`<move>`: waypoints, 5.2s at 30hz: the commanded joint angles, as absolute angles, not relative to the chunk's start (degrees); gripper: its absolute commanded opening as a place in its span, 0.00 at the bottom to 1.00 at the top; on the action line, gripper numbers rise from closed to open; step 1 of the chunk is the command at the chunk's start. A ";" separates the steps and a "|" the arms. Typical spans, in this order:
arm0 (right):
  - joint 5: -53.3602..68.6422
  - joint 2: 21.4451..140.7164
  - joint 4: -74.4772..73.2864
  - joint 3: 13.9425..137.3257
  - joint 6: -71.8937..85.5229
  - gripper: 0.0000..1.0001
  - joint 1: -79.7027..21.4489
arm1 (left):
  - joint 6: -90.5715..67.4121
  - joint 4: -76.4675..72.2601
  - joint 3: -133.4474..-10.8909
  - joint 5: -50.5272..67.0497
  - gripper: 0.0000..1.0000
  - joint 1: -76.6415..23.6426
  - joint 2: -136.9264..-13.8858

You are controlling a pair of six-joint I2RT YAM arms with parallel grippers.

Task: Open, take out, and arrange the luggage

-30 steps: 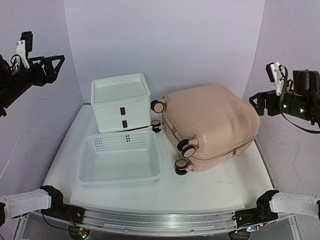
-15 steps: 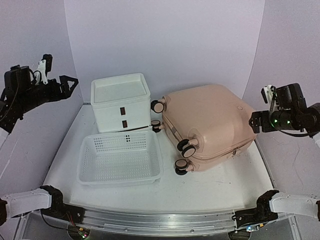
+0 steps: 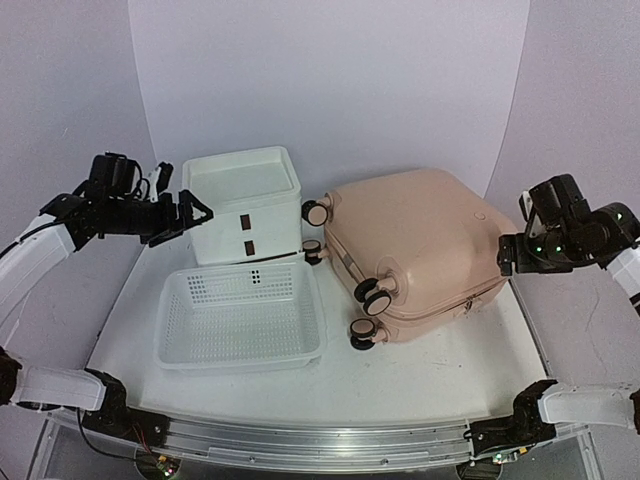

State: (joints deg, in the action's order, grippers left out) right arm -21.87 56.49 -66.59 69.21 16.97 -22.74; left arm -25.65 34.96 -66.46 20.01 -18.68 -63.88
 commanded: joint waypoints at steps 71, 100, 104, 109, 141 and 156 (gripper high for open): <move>-21.39 57.22 -69.82 68.39 22.09 0.98 -22.24 | -71.05 54.12 -55.46 -10.47 0.28 -52.59 -82.83; -19.92 56.48 -69.48 66.71 19.41 0.98 -22.26 | -37.20 57.86 -76.83 -11.93 0.99 -39.73 -70.94; -17.89 57.05 -70.20 67.06 19.25 0.98 -22.28 | -29.71 56.66 -86.99 -11.99 0.99 -31.17 -76.62; -17.77 57.60 -74.68 68.60 18.43 0.98 -22.24 | -24.94 56.27 -100.82 -6.58 0.98 -20.83 -89.34; -20.98 65.43 -78.84 73.09 20.05 0.98 -22.24 | -3.54 57.06 -143.33 -18.82 0.11 -3.83 -127.56; -18.95 73.48 -77.73 78.34 19.91 0.98 -22.28 | 1.66 52.94 -143.61 -8.11 0.36 -0.24 -126.76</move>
